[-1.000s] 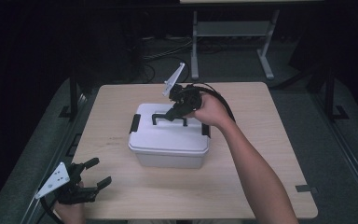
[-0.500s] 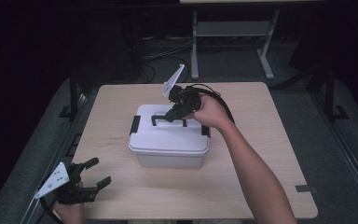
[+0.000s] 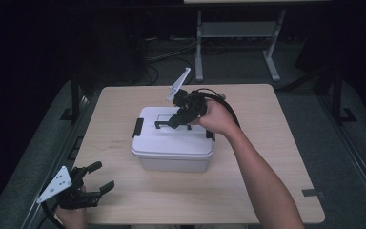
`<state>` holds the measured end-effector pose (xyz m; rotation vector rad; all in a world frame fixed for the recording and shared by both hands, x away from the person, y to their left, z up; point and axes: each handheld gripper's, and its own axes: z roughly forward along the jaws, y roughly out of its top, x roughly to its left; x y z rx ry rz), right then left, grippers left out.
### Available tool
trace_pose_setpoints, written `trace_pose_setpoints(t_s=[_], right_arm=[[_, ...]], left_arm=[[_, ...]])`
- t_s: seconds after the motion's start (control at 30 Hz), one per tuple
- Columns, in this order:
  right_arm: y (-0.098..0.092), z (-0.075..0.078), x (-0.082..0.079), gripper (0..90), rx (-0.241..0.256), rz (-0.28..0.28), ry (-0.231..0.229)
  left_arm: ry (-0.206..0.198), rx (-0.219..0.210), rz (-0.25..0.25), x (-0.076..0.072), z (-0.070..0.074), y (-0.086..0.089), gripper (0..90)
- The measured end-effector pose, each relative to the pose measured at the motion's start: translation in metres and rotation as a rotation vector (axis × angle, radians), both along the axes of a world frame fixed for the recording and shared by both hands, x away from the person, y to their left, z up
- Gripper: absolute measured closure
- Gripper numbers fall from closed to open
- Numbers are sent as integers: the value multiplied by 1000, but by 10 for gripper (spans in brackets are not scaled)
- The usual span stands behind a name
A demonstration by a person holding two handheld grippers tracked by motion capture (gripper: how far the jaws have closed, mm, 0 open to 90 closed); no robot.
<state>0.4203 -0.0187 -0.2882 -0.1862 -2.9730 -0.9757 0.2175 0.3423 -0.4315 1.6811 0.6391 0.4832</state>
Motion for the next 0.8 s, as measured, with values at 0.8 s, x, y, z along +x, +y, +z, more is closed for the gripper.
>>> trace_pose_setpoints(t_s=[0.8], right_arm=[[-18, 10, -8, 501, 58, -83, 11]], left_arm=[[3, 10, -6, -1, 0, -2, 157]])
